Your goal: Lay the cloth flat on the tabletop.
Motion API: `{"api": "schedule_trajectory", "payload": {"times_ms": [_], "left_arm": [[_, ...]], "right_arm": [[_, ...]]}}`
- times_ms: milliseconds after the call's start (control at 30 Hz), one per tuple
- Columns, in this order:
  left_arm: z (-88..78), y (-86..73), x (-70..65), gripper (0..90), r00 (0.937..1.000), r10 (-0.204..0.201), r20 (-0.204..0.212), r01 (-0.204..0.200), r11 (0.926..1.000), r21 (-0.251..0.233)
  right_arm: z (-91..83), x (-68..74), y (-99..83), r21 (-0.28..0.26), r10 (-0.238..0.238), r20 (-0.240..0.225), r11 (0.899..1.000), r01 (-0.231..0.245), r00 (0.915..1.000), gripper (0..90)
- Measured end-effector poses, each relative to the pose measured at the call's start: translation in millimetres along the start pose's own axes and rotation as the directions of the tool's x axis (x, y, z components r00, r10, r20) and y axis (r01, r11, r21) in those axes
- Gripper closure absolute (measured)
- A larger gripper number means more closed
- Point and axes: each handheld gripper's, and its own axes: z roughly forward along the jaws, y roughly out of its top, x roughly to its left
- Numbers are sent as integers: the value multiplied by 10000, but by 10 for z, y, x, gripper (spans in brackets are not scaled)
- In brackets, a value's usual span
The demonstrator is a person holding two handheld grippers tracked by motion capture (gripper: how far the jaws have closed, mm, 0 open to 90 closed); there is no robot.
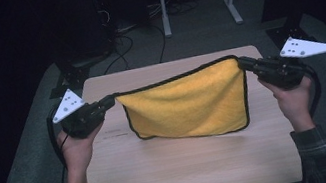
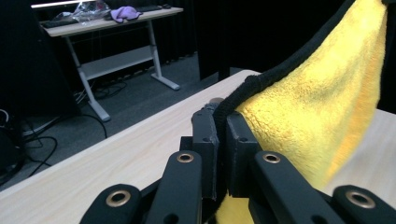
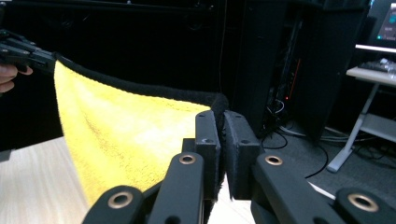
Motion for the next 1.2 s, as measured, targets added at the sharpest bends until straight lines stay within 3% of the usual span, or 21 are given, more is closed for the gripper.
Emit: {"api": "schedule_trajectory", "payload": {"times_ms": [200, 333, 400, 500, 600, 667, 767, 967, 1200], "left_arm": [[273, 178, 211, 843, 9991, -55, -425, 51, 9999, -100], [296, 326, 262, 842, 9982, -6, -597, -33, 9978, -659], [284, 333, 233, 843, 9983, 97, -576, -137, 9976, -685], [333, 145, 197, 842, 9992, 101, -388, -102, 9999, -19], [392, -120, 188, 842, 9997, -216, -131, 222, 9985, 504], [416, -315, 178, 842, 9981, -602, 115, 590, 9950, 808], [426, -505, 126, 841, 9960, -797, 407, 741, 9893, 1256], [386, -753, 24, 841, 9895, -1189, 817, 1038, 9802, 1689], [235, -979, -109, 840, 9856, -1387, 963, 1162, 9711, 2085]], "right_arm": [[311, -307, -29, -45, 436, 355, 9990, -435, 9984, 842], [420, -405, 50, -500, 265, 506, 9985, -240, 9984, 842], [442, -419, 70, -516, 119, 534, 9986, -92, 9985, 841], [485, -433, -43, -14, 23, 331, 10000, -22, 9994, 839], [538, -437, -310, 612, 225, 90, 9979, -230, 9997, 840], [570, -430, -492, 1032, 518, -26, 9933, -512, 9987, 840], [598, -397, -701, 1652, 649, -203, 9844, -607, 9977, 840], [566, -312, -965, 2275, 1267, -598, 9675, -1101, 9901, 839], [415, -177, -1106, 2668, 1594, -1089, 9555, -1257, 9812, 838]]}}
